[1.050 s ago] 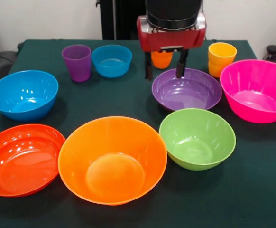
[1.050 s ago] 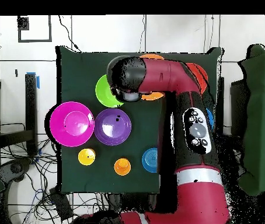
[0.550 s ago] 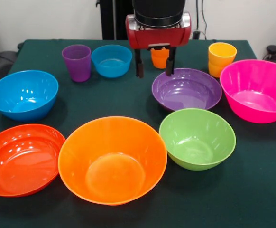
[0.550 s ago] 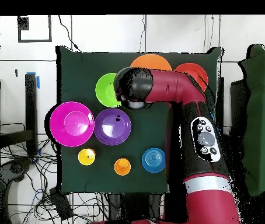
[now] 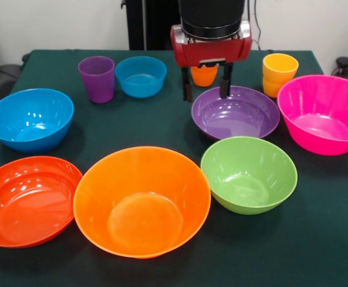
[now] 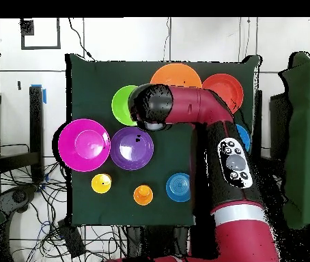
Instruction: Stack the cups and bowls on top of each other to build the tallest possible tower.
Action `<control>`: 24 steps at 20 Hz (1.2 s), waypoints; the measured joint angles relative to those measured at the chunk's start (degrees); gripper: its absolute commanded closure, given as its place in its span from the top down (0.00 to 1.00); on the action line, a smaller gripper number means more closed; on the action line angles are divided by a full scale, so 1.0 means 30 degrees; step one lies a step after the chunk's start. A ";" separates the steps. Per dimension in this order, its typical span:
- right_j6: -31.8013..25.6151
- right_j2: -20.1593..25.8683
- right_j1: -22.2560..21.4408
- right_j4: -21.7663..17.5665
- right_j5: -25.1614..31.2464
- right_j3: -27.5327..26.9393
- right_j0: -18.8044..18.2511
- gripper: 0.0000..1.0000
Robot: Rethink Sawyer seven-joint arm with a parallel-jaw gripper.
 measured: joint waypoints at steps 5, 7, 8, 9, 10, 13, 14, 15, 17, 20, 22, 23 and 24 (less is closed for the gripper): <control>0.0000 0.0003 0.0018 -0.0008 -0.0788 0.0348 -0.0002 1.00; 0.0000 0.0003 0.0018 -0.0012 -0.1050 0.0467 -0.0002 1.00; 0.0000 0.0003 0.0020 -0.0012 -0.1181 0.0516 -0.0002 1.00; 0.0000 0.0006 0.0026 -0.0012 -0.1260 0.0541 -0.0004 1.00; 0.0000 0.0023 0.0020 -0.0012 -0.1296 0.0566 -0.0020 1.00; 0.0000 0.0099 0.0001 -0.0012 -0.1331 0.0653 -0.0121 1.00; 0.0000 0.0129 -0.0002 -0.0012 -0.1331 0.0685 -0.0176 1.00; 0.0000 0.0148 0.0000 -0.0036 -0.1331 0.0710 -0.0219 1.00; 0.0000 0.0159 0.0002 -0.0075 -0.1333 0.0764 -0.0290 1.00; 0.0000 0.0192 0.0002 -0.0099 -0.1335 0.0903 -0.0412 1.00; 0.0000 0.0242 0.0002 -0.0123 -0.1335 0.1055 -0.0542 1.00; 0.0000 0.0283 0.0002 -0.0139 -0.1335 0.1195 -0.0690 1.00; 0.0000 0.0294 0.0000 -0.0139 -0.1335 0.1234 -0.0736 1.00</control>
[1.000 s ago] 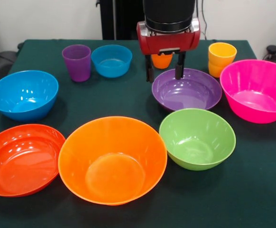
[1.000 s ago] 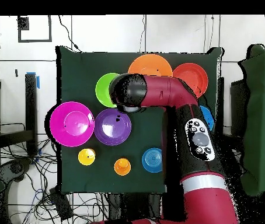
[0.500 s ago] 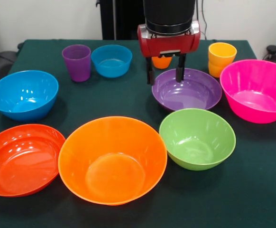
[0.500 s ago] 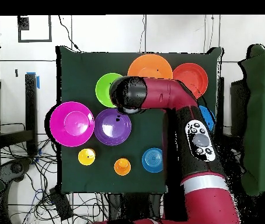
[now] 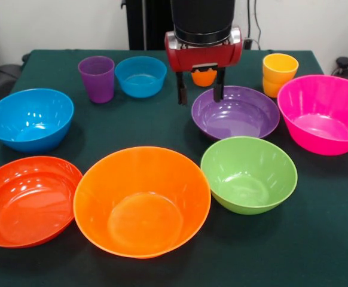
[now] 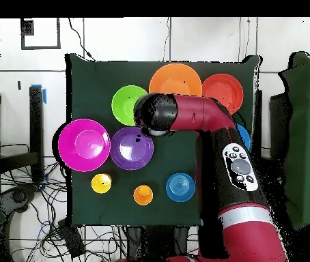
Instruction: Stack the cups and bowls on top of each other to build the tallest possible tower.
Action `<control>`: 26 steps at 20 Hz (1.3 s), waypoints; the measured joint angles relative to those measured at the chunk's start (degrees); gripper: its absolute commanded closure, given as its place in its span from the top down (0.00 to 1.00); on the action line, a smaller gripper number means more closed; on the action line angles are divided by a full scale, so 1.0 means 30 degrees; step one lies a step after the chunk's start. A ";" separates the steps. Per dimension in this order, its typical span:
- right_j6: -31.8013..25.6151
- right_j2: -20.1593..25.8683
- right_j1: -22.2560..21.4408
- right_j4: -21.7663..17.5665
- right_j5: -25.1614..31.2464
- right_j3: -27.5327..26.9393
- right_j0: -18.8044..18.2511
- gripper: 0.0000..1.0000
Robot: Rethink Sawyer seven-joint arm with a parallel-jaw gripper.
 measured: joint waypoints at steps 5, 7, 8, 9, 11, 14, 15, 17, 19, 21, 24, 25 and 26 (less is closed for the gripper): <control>0.0000 0.0027 0.0018 -0.0012 -0.0139 0.0334 -0.0278 1.00; 0.0000 0.0027 0.0093 -0.0101 -0.0430 0.0433 -0.0358 1.00; 0.0000 0.0027 0.0151 -0.0166 -0.0622 0.0472 -0.0392 1.00; 0.0000 0.0027 0.0235 -0.0253 -0.0856 0.0480 -0.0402 1.00; 0.0000 0.0030 0.0420 -0.0396 -0.1371 0.0505 -0.0398 1.00; 0.0000 0.0027 0.0689 -0.0526 -0.2109 0.0560 -0.0400 1.00; 0.0000 0.0030 0.0797 -0.0570 -0.2351 0.0580 -0.0398 1.00; 0.0000 0.0030 0.1013 -0.0661 -0.2851 0.0629 -0.0398 1.00; 0.0000 0.0029 0.1188 -0.0756 -0.3162 0.0656 -0.0398 1.00; 0.0000 0.0030 0.1429 -0.0883 -0.3510 0.0696 -0.0392 1.00; 0.0000 0.0030 0.1688 -0.1021 -0.3815 0.0734 -0.0373 1.00; 0.0000 0.0030 0.1839 -0.1108 -0.4002 0.0756 -0.0365 1.00; 0.0000 0.0030 0.1882 -0.1124 -0.4054 0.0767 -0.0365 1.00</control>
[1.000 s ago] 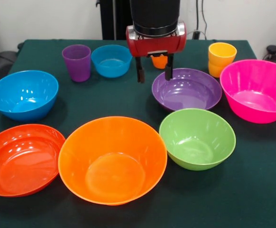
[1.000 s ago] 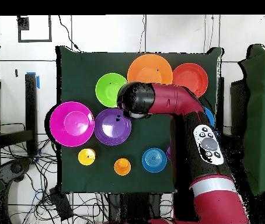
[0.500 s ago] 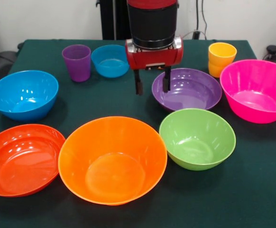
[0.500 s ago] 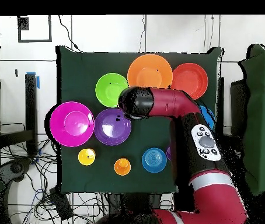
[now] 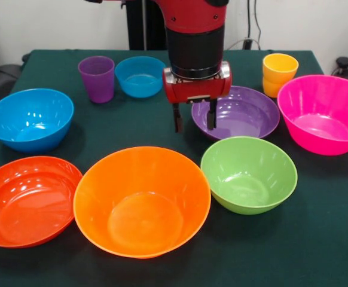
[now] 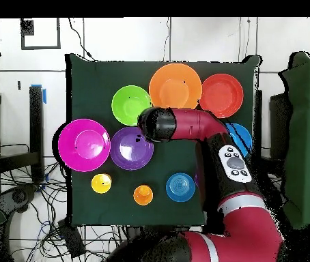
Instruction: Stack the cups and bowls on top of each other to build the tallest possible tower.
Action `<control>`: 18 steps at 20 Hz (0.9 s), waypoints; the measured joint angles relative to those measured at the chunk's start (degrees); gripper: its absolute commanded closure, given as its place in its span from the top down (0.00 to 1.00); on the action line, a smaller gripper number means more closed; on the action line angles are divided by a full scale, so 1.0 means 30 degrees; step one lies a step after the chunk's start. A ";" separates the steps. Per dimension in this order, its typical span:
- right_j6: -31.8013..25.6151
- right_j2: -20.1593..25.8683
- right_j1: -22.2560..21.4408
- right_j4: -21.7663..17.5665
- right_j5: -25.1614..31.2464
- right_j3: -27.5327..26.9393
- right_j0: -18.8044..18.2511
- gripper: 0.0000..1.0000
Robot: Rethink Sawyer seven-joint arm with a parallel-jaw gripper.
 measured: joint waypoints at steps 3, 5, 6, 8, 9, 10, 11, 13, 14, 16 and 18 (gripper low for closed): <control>0.0000 0.0000 0.0181 -0.0020 -0.0143 0.0003 -0.0002 1.00; 0.0000 0.0000 0.0369 -0.0020 -0.0174 0.0017 0.0000 1.00; 0.0000 0.0000 0.0447 -0.0020 -0.0174 0.0022 -0.0002 1.00; 0.0000 0.0000 0.0583 -0.0020 -0.0174 0.0036 0.0000 1.00; 0.0000 0.0000 0.0653 -0.0020 -0.0174 0.0044 -0.0002 1.00; 0.0000 0.0000 0.0730 -0.0020 -0.0174 0.0055 0.0000 1.00; 0.0000 0.0000 0.0777 -0.0020 -0.0174 0.0066 -0.0002 1.00; 0.0000 0.0000 0.0848 -0.0020 -0.0202 0.0080 -0.0002 1.00; 0.0000 0.0000 0.0885 -0.0020 -0.0246 0.0085 -0.0002 1.00; 0.0000 0.0047 0.1003 -0.0020 -0.0385 0.0105 -0.0018 1.00; 0.0000 0.0107 0.1103 -0.0020 -0.0506 0.0120 -0.0028 1.00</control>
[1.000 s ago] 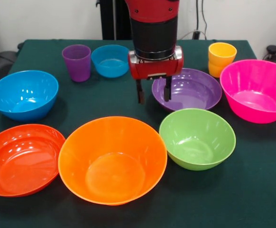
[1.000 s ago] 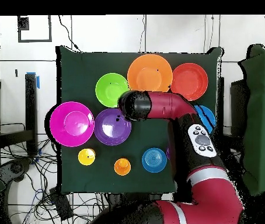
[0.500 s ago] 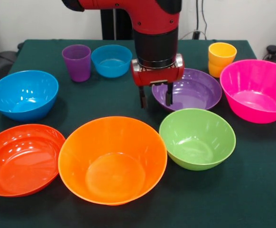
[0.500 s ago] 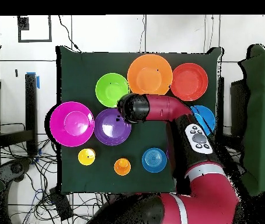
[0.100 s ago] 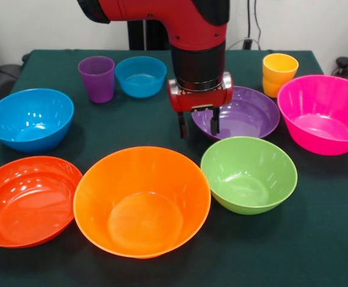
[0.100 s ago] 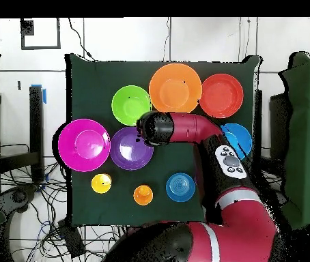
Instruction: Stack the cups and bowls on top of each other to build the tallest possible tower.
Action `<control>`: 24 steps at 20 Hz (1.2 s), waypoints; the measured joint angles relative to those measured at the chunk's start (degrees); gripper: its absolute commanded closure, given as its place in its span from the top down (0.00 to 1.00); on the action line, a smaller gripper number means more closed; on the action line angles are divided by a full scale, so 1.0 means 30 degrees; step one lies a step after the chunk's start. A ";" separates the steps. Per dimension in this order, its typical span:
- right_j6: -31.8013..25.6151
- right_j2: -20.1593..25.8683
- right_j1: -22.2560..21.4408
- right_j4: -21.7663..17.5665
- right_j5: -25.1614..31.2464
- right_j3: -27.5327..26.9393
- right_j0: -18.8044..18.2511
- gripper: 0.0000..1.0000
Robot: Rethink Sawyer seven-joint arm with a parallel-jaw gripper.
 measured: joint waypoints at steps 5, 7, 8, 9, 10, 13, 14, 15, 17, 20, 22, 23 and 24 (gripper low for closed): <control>0.0000 0.0198 0.0158 0.0000 -0.0236 0.0035 -0.0029 0.00; 0.0000 0.0330 0.0188 0.0000 -0.0319 0.0051 -0.0029 0.00; 0.0000 0.0369 0.0188 0.0000 -0.0327 0.0054 -0.0029 0.00; 0.0000 0.0484 0.0198 0.0004 -0.0327 0.0054 -0.0029 0.00; 0.0000 0.0537 0.0202 0.0003 -0.0327 0.0056 -0.0029 0.00; 0.0000 0.0688 0.0221 0.0004 -0.0327 0.0057 -0.0029 0.00; 0.0000 0.0710 0.0228 0.0002 -0.0325 0.0057 -0.0028 0.00; 0.0000 0.0732 0.0235 0.0000 -0.0323 0.0057 -0.0027 0.00; 0.0000 0.0729 0.0228 -0.0137 -0.0327 0.0057 -0.0019 0.00; 0.0000 0.0730 0.0212 -0.0431 -0.0327 0.0058 -0.0007 0.00; 0.0000 0.0729 0.0190 -0.0586 -0.0327 0.0063 -0.0001 0.00; 0.0000 0.0729 0.0170 -0.0641 -0.0323 0.0063 0.0003 0.00; 0.0000 0.0732 0.0149 -0.0692 -0.0327 0.0060 0.0005 0.00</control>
